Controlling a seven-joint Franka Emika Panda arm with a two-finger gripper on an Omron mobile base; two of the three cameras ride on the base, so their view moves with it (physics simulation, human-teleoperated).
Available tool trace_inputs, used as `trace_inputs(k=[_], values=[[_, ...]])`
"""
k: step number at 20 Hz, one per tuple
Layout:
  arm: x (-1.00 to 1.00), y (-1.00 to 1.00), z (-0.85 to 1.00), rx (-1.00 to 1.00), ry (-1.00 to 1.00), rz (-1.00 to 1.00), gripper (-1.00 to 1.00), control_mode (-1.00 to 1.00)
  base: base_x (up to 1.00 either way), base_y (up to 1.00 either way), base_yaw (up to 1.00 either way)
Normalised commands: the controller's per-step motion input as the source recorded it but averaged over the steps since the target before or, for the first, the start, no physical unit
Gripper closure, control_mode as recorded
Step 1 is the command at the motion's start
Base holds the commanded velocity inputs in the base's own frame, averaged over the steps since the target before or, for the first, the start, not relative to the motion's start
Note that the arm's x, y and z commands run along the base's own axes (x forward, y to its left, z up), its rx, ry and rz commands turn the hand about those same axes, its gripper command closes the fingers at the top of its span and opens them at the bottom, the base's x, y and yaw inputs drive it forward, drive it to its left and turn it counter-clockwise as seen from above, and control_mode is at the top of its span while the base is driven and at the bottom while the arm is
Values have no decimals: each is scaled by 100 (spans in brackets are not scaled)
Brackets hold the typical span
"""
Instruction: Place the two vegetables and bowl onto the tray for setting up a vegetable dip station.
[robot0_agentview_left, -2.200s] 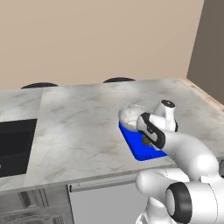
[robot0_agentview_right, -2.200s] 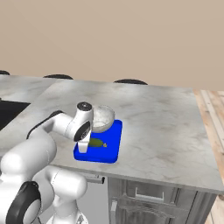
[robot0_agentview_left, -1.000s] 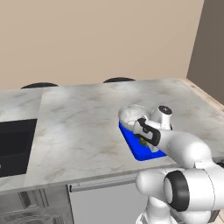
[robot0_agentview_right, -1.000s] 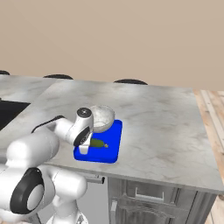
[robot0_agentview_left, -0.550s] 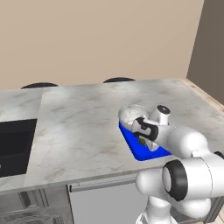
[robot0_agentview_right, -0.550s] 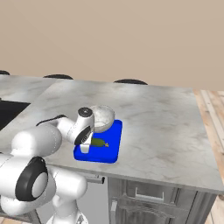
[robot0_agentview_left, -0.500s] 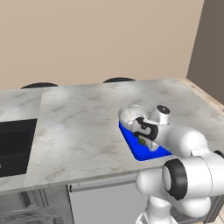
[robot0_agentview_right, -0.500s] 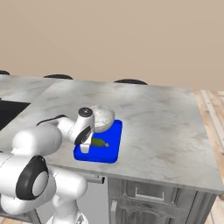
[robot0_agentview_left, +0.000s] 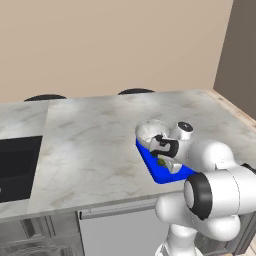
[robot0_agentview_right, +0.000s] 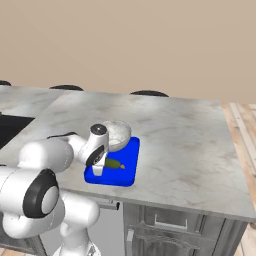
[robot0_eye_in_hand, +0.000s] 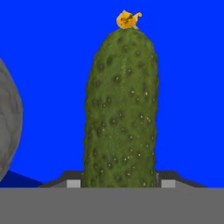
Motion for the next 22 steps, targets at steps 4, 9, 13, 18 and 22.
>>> trace_inputs(k=[4,9,13,18,22], values=[[2,0,-11,0,0,0,100,-100,0,0,0],[1,0,-10,0,0,0,100,-100,0,0,0],[1,0,-8,0,0,0,100,-100,0,0,0],[0,0,-8,0,0,0,100,-100,0,0,0],[0,-1,-7,0,0,0,100,-100,0,0,0]])
